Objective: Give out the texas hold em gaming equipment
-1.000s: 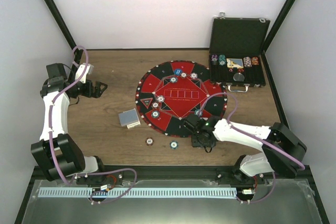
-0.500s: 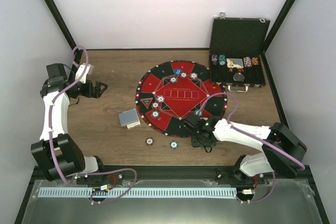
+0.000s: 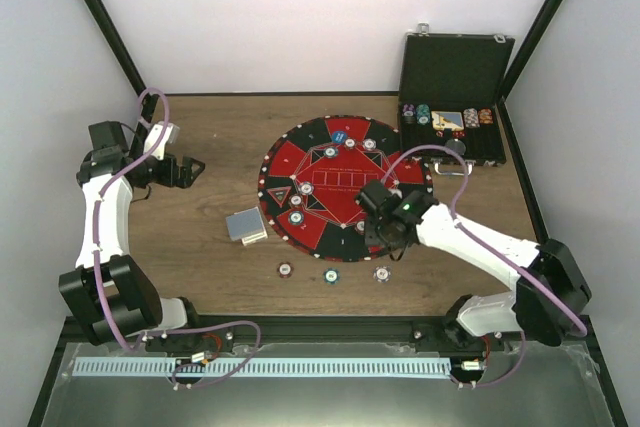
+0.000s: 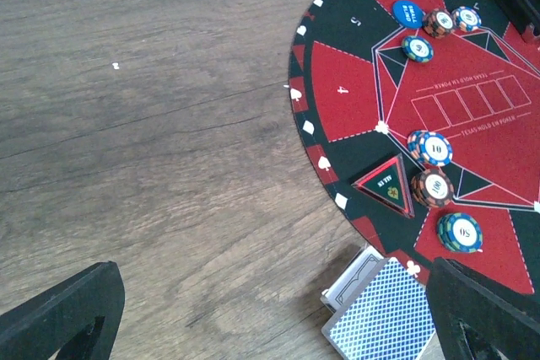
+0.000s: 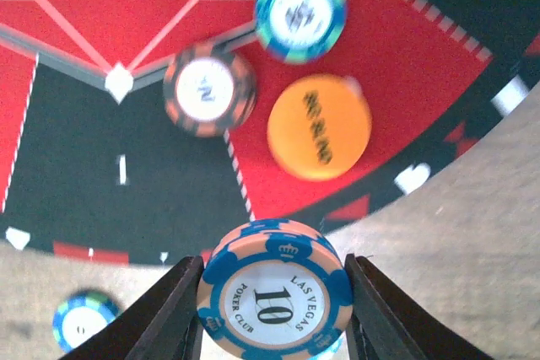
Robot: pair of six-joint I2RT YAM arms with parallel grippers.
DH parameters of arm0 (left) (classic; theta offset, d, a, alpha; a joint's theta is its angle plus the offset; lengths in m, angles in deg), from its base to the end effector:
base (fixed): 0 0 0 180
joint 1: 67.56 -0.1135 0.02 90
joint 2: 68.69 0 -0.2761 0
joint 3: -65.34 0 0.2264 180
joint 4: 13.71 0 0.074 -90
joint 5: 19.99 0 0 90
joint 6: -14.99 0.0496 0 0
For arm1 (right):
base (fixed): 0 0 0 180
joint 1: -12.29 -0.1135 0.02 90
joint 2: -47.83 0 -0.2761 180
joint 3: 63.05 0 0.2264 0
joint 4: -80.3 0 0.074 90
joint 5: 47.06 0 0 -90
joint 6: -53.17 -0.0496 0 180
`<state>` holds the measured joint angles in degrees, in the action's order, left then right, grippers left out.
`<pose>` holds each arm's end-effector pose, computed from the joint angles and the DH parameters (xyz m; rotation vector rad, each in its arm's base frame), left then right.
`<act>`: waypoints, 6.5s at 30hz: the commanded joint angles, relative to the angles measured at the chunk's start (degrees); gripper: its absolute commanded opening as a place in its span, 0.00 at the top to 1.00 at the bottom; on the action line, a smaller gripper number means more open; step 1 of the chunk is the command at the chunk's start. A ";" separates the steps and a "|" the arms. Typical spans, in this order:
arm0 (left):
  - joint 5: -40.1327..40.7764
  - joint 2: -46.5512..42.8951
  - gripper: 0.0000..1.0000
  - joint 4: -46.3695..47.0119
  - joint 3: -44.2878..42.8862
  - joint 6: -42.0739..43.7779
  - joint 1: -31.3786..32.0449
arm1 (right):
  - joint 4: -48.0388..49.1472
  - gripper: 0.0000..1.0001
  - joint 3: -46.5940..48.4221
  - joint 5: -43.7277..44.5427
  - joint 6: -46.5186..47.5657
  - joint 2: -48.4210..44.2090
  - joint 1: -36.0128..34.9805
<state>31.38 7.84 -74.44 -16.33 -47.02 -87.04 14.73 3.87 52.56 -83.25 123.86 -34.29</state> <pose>0.2412 0.0525 0.3093 0.4194 2.2742 -0.4511 0.1499 0.1464 0.2271 0.0281 2.8346 0.1123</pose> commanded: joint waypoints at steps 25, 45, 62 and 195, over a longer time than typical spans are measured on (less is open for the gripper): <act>8.58 3.40 0.00 -12.23 3.67 32.36 1.49 | 20.91 0.93 1.27 -3.86 17.31 18.73 25.00; 16.11 1.68 0.00 -9.40 13.66 37.12 16.69 | 17.02 0.29 2.97 -3.13 14.03 3.47 20.26; 24.56 5.47 0.00 -0.37 16.75 36.28 28.01 | 18.06 0.18 3.65 -9.04 9.06 -2.24 8.99; 29.10 10.26 0.96 10.15 20.09 40.82 29.60 | 23.66 0.25 2.64 -20.31 8.31 -1.05 5.37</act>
<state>58.87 20.06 -64.78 4.09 -7.40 -57.75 35.45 6.60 35.76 -74.90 122.22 -28.35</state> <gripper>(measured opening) 0.665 0.743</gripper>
